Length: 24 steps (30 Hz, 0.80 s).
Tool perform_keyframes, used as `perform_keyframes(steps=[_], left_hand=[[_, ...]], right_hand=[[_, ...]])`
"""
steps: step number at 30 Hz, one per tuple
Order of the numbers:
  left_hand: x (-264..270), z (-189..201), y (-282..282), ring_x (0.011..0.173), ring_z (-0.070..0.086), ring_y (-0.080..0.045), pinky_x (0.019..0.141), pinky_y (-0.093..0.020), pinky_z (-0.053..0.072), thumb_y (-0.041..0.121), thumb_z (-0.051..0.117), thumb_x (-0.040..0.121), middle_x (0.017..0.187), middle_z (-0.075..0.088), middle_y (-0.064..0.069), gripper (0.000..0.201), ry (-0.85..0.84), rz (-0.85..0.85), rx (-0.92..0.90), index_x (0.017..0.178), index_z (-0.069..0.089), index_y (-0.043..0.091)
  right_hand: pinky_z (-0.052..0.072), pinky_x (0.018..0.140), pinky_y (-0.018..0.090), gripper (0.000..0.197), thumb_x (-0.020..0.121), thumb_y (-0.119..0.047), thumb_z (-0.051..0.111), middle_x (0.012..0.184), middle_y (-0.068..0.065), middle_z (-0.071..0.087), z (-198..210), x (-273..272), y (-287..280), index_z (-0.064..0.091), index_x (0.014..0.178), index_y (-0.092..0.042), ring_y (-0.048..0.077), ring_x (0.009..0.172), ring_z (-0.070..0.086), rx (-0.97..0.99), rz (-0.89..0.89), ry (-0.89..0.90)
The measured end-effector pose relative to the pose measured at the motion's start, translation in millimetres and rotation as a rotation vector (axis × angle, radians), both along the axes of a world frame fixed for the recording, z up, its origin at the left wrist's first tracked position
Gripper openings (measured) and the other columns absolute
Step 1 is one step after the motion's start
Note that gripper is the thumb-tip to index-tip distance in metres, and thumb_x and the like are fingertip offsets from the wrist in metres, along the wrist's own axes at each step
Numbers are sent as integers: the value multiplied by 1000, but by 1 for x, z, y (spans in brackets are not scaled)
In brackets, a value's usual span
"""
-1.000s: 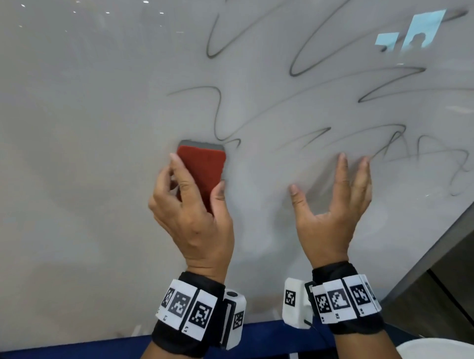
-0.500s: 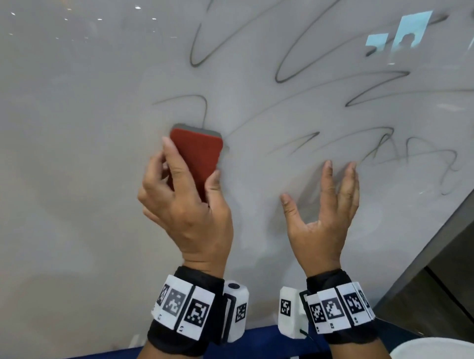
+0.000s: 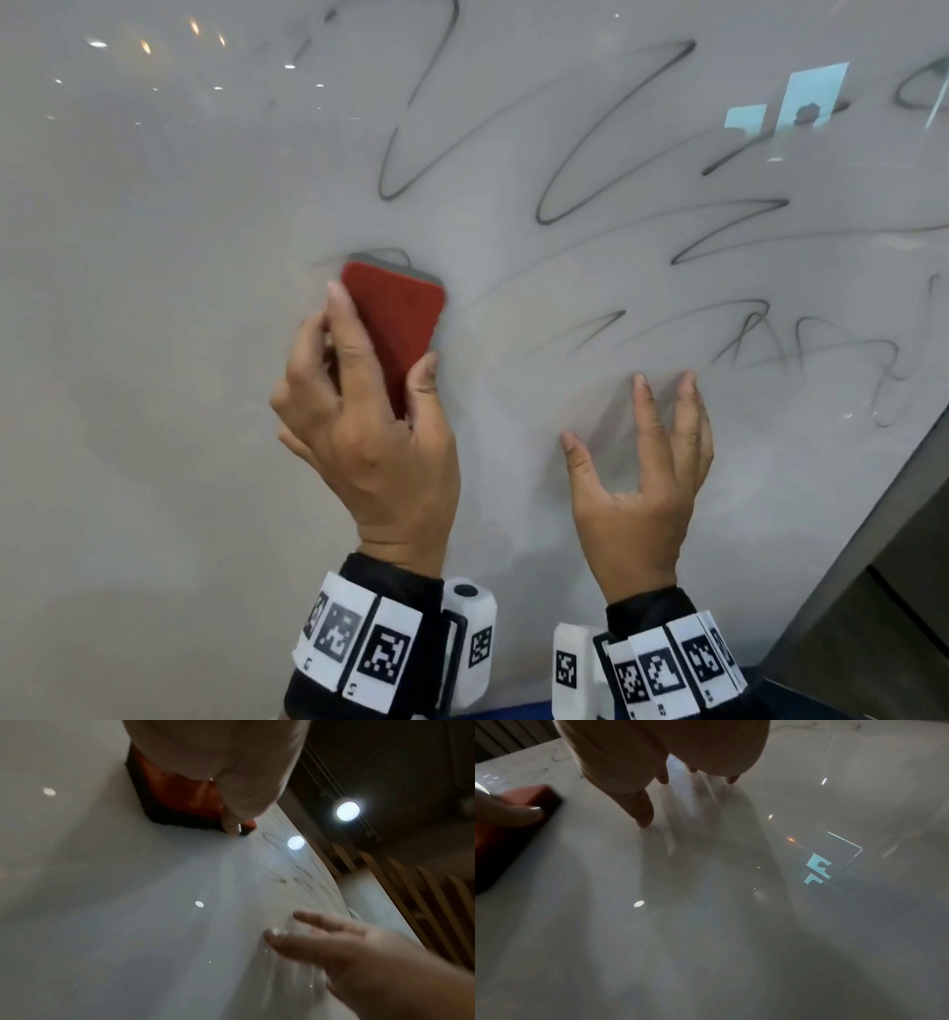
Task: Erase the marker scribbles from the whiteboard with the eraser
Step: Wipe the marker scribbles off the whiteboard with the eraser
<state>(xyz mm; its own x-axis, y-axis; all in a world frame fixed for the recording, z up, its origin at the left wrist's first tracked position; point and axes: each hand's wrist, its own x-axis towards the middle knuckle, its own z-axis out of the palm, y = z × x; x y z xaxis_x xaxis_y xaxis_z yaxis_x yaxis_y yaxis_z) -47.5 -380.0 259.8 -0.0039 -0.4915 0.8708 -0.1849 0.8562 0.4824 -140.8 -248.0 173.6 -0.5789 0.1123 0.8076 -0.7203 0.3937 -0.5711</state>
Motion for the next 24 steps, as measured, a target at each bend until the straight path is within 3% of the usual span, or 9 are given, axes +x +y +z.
perform_keyframes(steps=[2, 4, 7, 10, 11, 14, 16, 19, 24], left_hand=[[-4, -9, 9, 112, 46, -29, 95, -44, 36, 30, 73, 87, 134, 54, -9, 62, -129, -18, -183, 142, 51, 11], [-4, -14, 12, 114, 47, -25, 91, -47, 36, 31, 73, 87, 135, 55, -2, 59, -206, -42, -308, 141, 53, 16], [1, 4, -5, 114, 45, -28, 94, -47, 37, 32, 73, 86, 137, 50, -7, 64, -72, 1, -168, 143, 49, 13], [8, 31, -22, 116, 39, -27, 107, -28, 29, 29, 74, 85, 138, 52, -17, 68, 90, 29, -8, 144, 48, 6], [7, 34, -21, 116, 39, -27, 107, -27, 28, 29, 73, 87, 139, 52, -16, 67, 83, 31, -18, 144, 48, 6], [-3, 20, -5, 117, 45, -29, 96, -48, 37, 31, 70, 91, 139, 55, -11, 58, -66, 17, -222, 142, 52, 10], [-7, 10, -1, 116, 47, -25, 90, -49, 38, 31, 71, 91, 138, 57, -5, 55, -138, -8, -350, 140, 53, 13], [-4, 16, -11, 116, 47, -24, 91, -48, 37, 34, 69, 93, 139, 55, -3, 55, -131, -6, -361, 141, 52, 13], [2, 23, -16, 116, 45, -25, 89, -52, 40, 31, 71, 91, 138, 56, -6, 56, -74, 7, -296, 140, 54, 11]], right_hand=[[34, 114, 51, 63, 81, -23, 77, 157, 17, 32, 2, 3, -5, 56, 138, -8, 30, 146, 26, -12, 6, 13], [30, 118, 37, 59, 81, -18, 76, 155, 19, 34, 4, 7, -8, 57, 136, -7, 32, 145, 28, -16, 20, 27], [26, 118, 27, 56, 80, -16, 76, 153, 20, 36, 6, 7, -7, 60, 133, -6, 34, 143, 32, -22, 35, 39], [31, 117, 33, 54, 80, -17, 77, 153, 19, 38, 5, 5, -5, 61, 131, -7, 31, 143, 32, -17, 35, 45], [31, 117, 34, 54, 80, -17, 77, 152, 19, 38, 5, 5, -5, 62, 131, -7, 31, 143, 32, -20, 33, 45], [33, 116, 40, 53, 80, -15, 76, 152, 20, 38, 6, 6, -10, 62, 130, -7, 33, 143, 33, -28, 26, 46], [37, 113, 48, 52, 80, -14, 75, 152, 20, 38, 8, 7, -12, 62, 130, -6, 34, 142, 33, -20, 22, 55], [38, 109, 56, 53, 81, -14, 75, 151, 22, 38, 25, 6, -13, 61, 131, -6, 36, 143, 32, 19, 41, 115], [31, 114, 56, 58, 81, -21, 75, 155, 21, 34, 64, -1, -9, 59, 136, -11, 36, 146, 26, 155, 75, 199]])
